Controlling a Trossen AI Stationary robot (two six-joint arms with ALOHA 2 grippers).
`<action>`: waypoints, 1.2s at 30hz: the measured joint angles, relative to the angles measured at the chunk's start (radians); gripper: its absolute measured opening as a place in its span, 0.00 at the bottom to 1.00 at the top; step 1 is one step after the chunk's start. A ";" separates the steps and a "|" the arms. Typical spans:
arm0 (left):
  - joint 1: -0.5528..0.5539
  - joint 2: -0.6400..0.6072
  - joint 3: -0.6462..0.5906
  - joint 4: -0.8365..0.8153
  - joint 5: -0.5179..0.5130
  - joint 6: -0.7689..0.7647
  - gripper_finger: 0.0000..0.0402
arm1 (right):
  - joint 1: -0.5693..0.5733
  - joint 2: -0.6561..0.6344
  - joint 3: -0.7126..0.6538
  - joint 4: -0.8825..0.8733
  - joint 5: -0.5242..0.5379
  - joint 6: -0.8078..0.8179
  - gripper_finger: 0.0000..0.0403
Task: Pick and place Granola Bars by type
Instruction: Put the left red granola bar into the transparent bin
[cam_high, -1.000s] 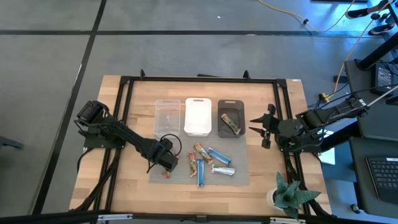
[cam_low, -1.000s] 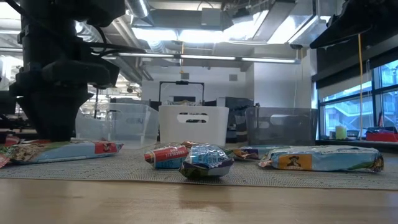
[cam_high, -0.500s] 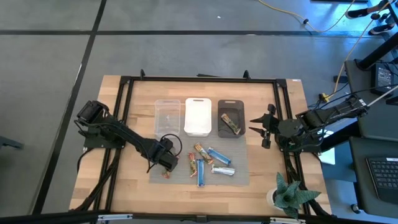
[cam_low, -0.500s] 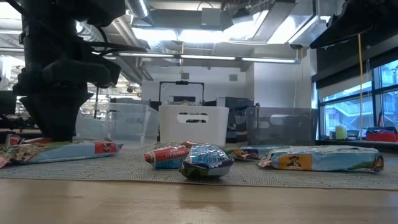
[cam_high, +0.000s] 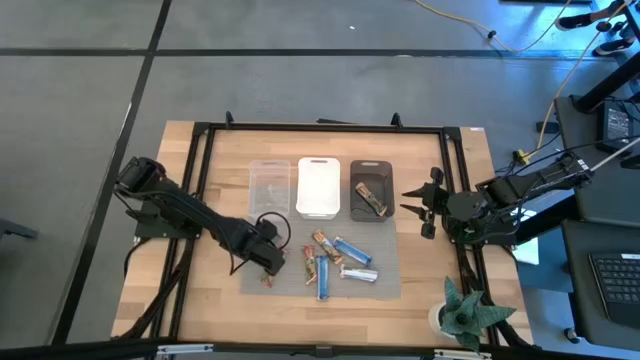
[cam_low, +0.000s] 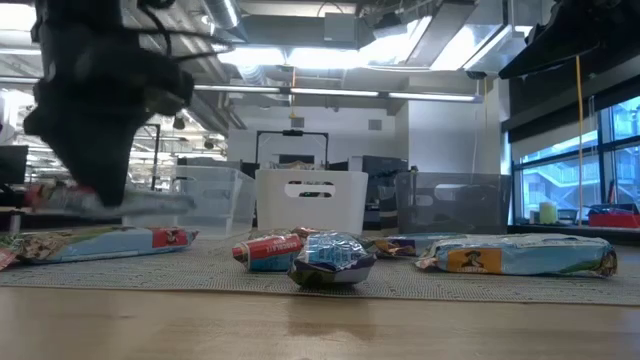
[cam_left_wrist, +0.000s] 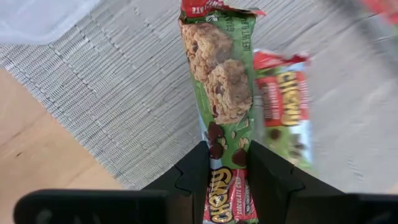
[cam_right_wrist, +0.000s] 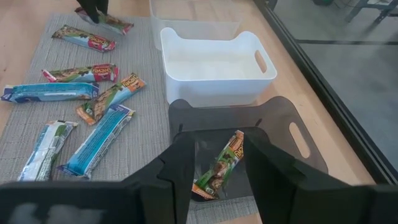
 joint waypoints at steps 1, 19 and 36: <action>0.000 -0.018 0.000 0.001 -0.005 0.000 0.22 | 0.000 0.000 0.000 0.000 0.000 0.000 0.35; 0.151 -0.354 0.000 -0.012 -0.425 -0.027 0.22 | 0.000 0.000 0.000 0.002 0.000 0.004 0.35; 0.507 -0.132 0.000 -0.076 -0.189 0.005 0.22 | 0.000 0.000 0.000 0.003 0.000 0.044 0.35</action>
